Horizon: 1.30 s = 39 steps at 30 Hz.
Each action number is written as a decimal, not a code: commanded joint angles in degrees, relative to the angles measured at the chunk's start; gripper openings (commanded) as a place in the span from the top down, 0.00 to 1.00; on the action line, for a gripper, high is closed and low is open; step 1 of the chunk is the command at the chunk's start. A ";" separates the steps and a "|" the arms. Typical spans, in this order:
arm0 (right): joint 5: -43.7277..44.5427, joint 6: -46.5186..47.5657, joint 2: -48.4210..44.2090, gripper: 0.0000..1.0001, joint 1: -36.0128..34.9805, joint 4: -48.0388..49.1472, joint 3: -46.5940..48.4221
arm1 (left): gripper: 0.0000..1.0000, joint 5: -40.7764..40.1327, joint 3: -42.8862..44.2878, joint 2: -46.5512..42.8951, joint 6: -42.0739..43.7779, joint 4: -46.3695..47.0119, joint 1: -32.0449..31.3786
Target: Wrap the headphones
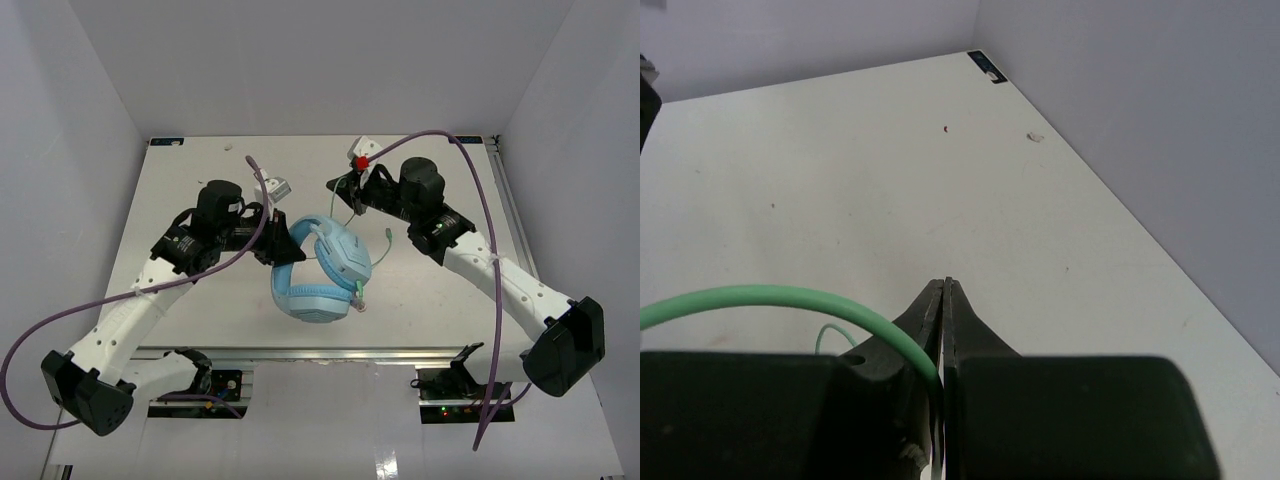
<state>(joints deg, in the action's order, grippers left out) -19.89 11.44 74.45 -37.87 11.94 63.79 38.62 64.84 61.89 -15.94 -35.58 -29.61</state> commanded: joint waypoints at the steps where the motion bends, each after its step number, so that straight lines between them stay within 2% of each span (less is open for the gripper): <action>1: 3.41 2.95 1.01 0.92 0.48 -9.34 7.01 | 1.00 -8.35 1.19 1.61 4.19 -3.60 -4.62; 8: 5.35 4.93 2.28 0.92 0.44 -20.56 12.57 | 1.00 -28.87 5.42 8.49 5.75 -11.64 -13.29; 14: 5.24 4.62 4.60 0.92 0.52 -30.63 18.59 | 1.00 -41.47 6.49 12.28 4.10 -12.96 -13.89; 22: 1.09 1.18 4.08 0.92 0.52 -35.23 19.13 | 1.00 -59.98 8.24 16.11 -0.28 -16.50 -13.98; 33: -18.68 -3.43 2.96 0.92 0.52 -33.03 17.65 | 1.00 -72.50 12.35 19.78 -6.46 -19.91 -13.94; 37: -26.24 -6.11 1.45 0.92 0.18 -28.69 14.79 | 1.00 -74.17 14.28 21.46 -8.45 -20.98 -13.88; 39: -26.82 -7.12 1.19 0.92 -0.27 -27.16 13.56 | 1.00 -74.39 15.22 22.04 -9.26 -21.12 -13.80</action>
<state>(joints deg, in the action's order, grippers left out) -36.45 7.99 79.61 -37.46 -22.63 78.65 -31.17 76.92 83.24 -21.11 -54.96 -43.80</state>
